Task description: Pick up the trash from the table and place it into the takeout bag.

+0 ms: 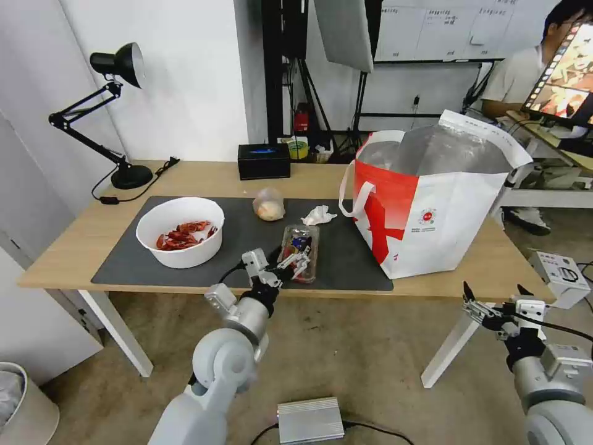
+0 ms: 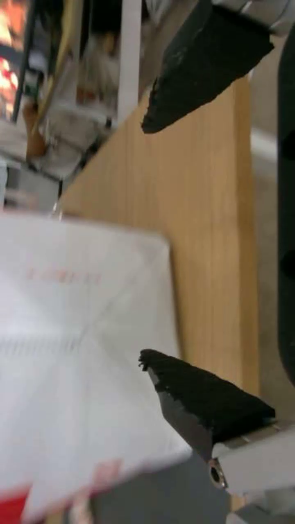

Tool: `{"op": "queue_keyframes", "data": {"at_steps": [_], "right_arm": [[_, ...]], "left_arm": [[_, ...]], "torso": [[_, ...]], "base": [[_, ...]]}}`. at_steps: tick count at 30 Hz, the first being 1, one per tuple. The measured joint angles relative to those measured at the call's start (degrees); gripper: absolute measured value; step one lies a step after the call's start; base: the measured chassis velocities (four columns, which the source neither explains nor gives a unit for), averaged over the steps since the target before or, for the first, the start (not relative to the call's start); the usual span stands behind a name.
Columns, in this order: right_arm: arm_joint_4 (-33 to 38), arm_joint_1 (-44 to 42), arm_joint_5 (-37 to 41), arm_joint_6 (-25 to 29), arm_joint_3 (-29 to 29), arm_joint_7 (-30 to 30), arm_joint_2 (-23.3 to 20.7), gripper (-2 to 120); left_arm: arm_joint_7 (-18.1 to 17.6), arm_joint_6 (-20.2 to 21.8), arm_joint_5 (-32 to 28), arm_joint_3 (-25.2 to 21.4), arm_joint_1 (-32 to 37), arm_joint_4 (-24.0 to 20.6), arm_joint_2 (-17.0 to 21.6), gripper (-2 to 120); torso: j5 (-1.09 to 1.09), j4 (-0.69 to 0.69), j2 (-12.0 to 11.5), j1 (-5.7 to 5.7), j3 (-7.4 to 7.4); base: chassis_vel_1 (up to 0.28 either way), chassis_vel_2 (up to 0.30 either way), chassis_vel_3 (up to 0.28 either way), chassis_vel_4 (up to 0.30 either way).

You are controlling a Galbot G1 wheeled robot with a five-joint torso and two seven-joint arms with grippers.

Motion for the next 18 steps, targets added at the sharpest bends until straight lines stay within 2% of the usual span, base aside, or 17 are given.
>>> {"op": "queue_keyframes", "data": {"at_steps": [3,4,6,7,9,10,12,14,16,18], "right_arm": [[0.0,0.0,0.0,0.0,0.0,0.0,0.0,100],[2.4,0.5,7.0,0.5,-3.2,-2.1,-0.4,100],[3.3,1.4,9.8,0.2,-4.9,-2.3,-0.7,100],[3.3,1.4,9.8,0.2,-4.9,-2.3,-0.7,100],[4.0,2.8,12.8,-0.1,-7.1,-2.3,-1.1,100],[4.0,2.8,12.8,-0.1,-7.1,-2.3,-1.1,100],[4.4,5.2,16.9,-0.9,-9.7,-1.6,-1.7,100],[4.4,6.1,18.2,-1.2,-10.5,-1.2,-1.9,100],[4.4,9.6,23.1,-2.6,-13.1,0.5,-2.3,100],[4.3,10.8,25.1,-3.0,-14.0,1.1,-2.3,100]], "left_arm": [[0.0,0.0,0.0,0.0,0.0,0.0,0.0,100],[4.1,-0.9,9.4,-0.2,-1.1,3.5,1.3,89],[6.3,-1.8,14.0,-0.5,-1.2,4.7,1.6,81],[6.3,-1.8,14.0,-0.5,-1.2,4.7,1.6,81],[7.8,-2.6,17.1,-0.7,-1.2,5.4,1.8,71],[7.8,-2.6,17.1,-0.7,-1.2,5.4,1.8,71],[8.6,-3.0,19.1,-0.7,-1.1,5.5,1.9,59],[8.9,-3.1,19.8,-0.6,-1.1,5.5,2.0,57],[10.0,-3.8,22.1,-0.5,-0.9,5.5,2.4,44],[10.3,-4.0,22.6,-0.5,-0.9,5.5,2.6,40]], "torso": [[0.0,0.0,0.0,0.0,0.0],[-0.01,0.0,0.0,0.0,0.0],[-0.01,0.0,0.0,0.0,0.0],[-0.01,0.0,0.0,0.0,0.0],[-0.01,0.01,0.0,0.0,0.0],[-0.01,0.01,0.0,0.0,0.0],[-0.01,0.0,0.0,0.0,0.0],[-0.01,0.0,0.0,0.0,0.0],[-0.01,0.01,0.0,0.0,0.0],[-0.01,0.01,0.0,0.0,0.0]], "base": [[0.0,0.0,0.0,0.0],[0.0,0.0,0.0,0.0],[0.0,0.0,0.0,0.0],[0.0,0.0,0.0,0.0],[0.0,0.0,0.0,0.0],[0.0,0.0,0.0,0.0],[0.0,0.0,0.0,0.0],[0.0,0.0,0.0,0.0],[0.0,0.0,0.0,0.0],[0.0,0.0,0.0,0.0]]}}
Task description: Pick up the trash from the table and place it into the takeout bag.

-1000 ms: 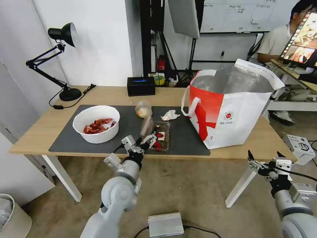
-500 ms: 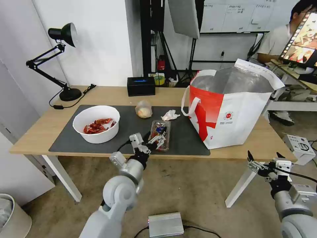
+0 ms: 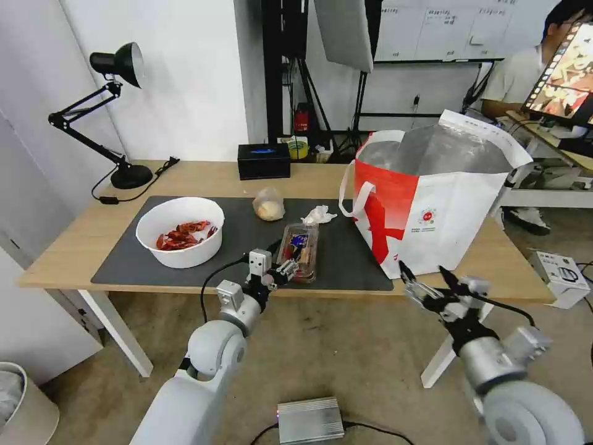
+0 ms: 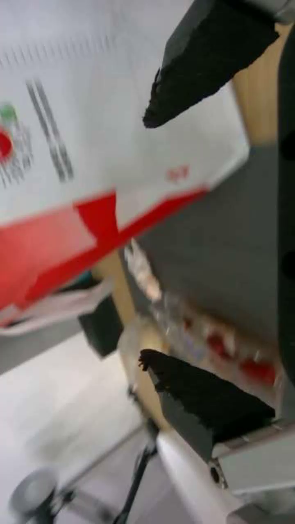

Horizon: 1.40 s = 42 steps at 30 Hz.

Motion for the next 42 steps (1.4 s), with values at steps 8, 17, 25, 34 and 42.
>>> {"op": "queue_keyframes", "data": {"at_steps": [8,17,25,34,42], "right_arm": [[-2.8,7.5,9.8,-1.5,-6.3,2.2,0.6,100],[-7.7,14.8,16.0,-2.4,-11.9,5.5,2.8,100],[-13.9,21.4,19.2,-2.7,-15.3,7.9,4.6,100],[-18.4,26.8,22.2,-2.9,-17.8,10.5,7.0,100],[-21.9,28.2,24.1,-3.3,-19.0,12.7,10.1,100]], "left_arm": [[2.5,-1.9,7.1,-0.1,0.4,-0.1,1.2,12],[4.4,-3.4,10.5,1.1,0.1,1.2,0.9,0],[6.0,-5.6,12.6,1.2,-0.2,3.0,0.7,0],[6.4,-5.9,13.9,1.1,-0.2,3.9,0.5,0],[6.6,-6.2,15.0,1.2,-0.7,5.0,-0.2,0]], "torso": [[0.0,-0.01,0.0,0.0,0.0],[0.01,-0.01,0.0,0.0,0.0],[0.01,-0.01,0.0,0.0,0.0],[0.01,0.0,0.0,0.0,0.0],[0.0,-0.01,0.0,0.0,0.0]], "base": [[0.0,0.0,0.0,0.0],[0.0,0.0,0.0,0.0],[0.0,0.0,0.0,0.0],[0.0,0.0,0.0,0.0],[0.0,0.0,0.0,0.0]]}}
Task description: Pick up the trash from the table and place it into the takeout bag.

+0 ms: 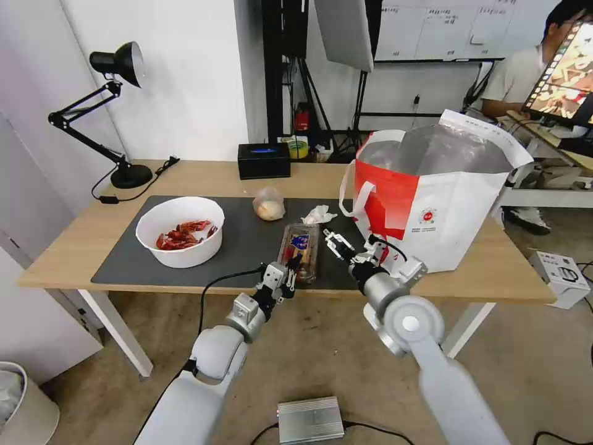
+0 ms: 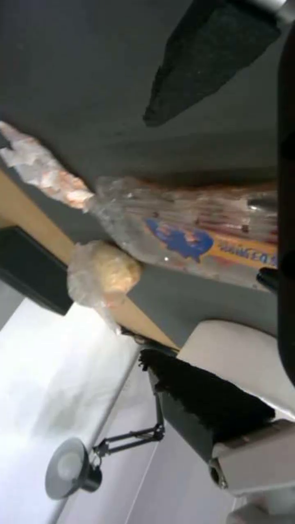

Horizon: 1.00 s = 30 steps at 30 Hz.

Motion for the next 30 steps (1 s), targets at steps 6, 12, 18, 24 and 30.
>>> {"op": "queue_keyframes", "data": {"at_steps": [6,12,18,24,30], "right_arm": [[-0.9,0.4,0.6,-0.2,-0.2,0.8,0.8,100],[-1.7,1.0,0.8,-0.3,-0.3,1.6,1.4,100],[-2.9,2.0,1.8,-0.8,-0.8,2.6,2.4,100],[-3.7,2.7,2.2,-1.2,-1.5,3.1,3.0,100],[-4.8,3.7,4.7,-2.3,-1.9,4.2,3.7,100]], "left_arm": [[0.0,-0.2,0.1,-0.1,0.1,0.0,0.0,0],[0.0,-0.2,0.1,-0.2,0.3,-0.2,0.1,0],[0.0,-0.2,0.2,-0.1,0.3,-0.1,-0.1,0],[-0.1,-0.1,0.1,-0.2,0.3,-0.2,-0.2,0],[-0.1,-0.1,0.0,-0.4,0.4,-0.4,-0.2,0]], "torso": [[0.0,0.0,0.0,0.0,0.0],[0.0,0.0,0.0,0.0,0.0],[0.0,0.0,0.0,0.0,0.0],[0.0,0.0,0.0,0.0,-0.01],[0.0,0.0,0.0,0.0,-0.01]], "base": [[0.0,0.0,0.0,0.0],[0.0,0.0,0.0,0.0],[0.0,0.0,0.0,0.0],[0.0,0.0,0.0,0.0],[0.0,0.0,0.0,0.0]]}}
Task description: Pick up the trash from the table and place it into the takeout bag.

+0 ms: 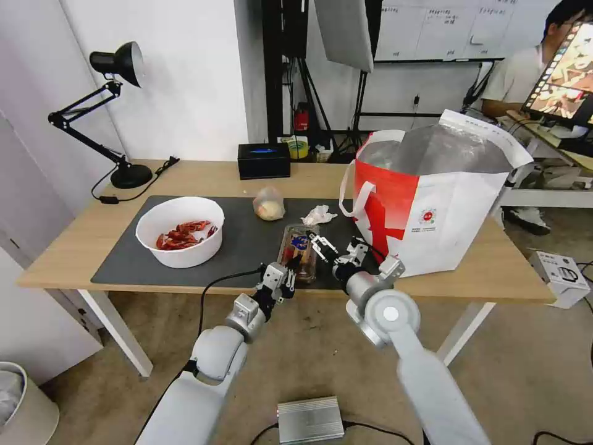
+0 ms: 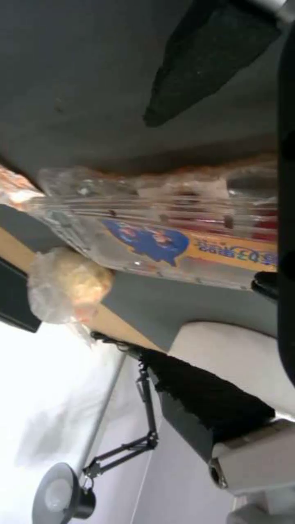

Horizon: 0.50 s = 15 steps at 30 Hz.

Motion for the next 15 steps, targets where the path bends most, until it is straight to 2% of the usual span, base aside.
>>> {"op": "queue_keyframes", "data": {"at_steps": [3,6,15], "right_arm": [[-0.2,0.3,1.0,-0.6,0.0,0.4,0.1,100],[-0.8,1.4,5.2,-3.6,0.7,2.3,0.6,100],[-2.0,2.5,6.4,-4.8,1.1,3.1,1.3,100]], "left_arm": [[0.0,0.0,0.0,0.0,0.0,0.0,0.0,0],[0.0,0.0,0.0,0.0,0.2,-0.1,0.1,0],[0.0,0.0,-0.1,-0.3,0.5,-0.1,0.2,0]], "torso": [[0.0,0.0,0.0,0.0,0.0],[0.0,0.0,0.0,0.0,0.0],[0.0,0.0,0.0,0.0,0.0]], "base": [[0.0,0.0,0.0,0.0],[0.0,0.0,0.0,0.0],[0.0,0.0,0.0,0.0]]}}
